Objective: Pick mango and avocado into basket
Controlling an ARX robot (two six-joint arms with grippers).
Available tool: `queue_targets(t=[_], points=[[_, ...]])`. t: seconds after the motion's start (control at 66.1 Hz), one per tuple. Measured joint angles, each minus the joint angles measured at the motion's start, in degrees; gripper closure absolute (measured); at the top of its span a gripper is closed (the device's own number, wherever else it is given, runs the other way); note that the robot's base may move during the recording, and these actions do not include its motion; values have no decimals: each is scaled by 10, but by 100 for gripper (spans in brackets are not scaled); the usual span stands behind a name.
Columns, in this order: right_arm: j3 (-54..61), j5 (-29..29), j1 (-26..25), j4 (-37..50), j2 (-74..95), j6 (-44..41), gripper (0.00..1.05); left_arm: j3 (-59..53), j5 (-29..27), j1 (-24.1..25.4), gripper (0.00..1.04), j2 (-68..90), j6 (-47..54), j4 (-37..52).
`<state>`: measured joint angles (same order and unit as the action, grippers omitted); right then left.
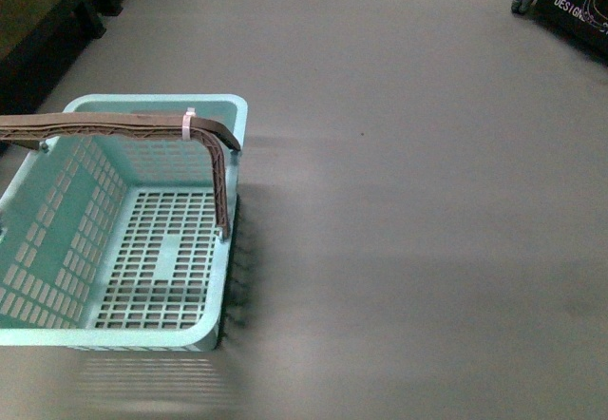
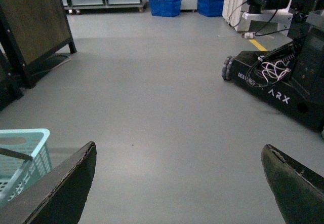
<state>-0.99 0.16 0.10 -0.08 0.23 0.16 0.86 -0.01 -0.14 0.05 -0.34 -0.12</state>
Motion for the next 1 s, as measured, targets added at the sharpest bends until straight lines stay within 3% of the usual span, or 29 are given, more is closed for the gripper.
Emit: queue_targets(t=[0.665, 0.726, 0.802, 0.907, 0.998], points=[[0, 0, 0, 0, 0, 0, 9, 2, -8, -2, 8, 3, -9, -6], [0, 0, 0, 0, 0, 0, 9, 36, -56, -14, 8, 50, -102, -90], [0, 0, 0, 0, 0, 0, 9, 64, -36, 10, 8, 133, -275, -112], [0, 0, 0, 0, 0, 0, 9, 94, 2, 58, 8, 256, -506, -10], [0, 0, 0, 0, 0, 0, 9, 111, 12, 69, 8, 396, -616, 116]])
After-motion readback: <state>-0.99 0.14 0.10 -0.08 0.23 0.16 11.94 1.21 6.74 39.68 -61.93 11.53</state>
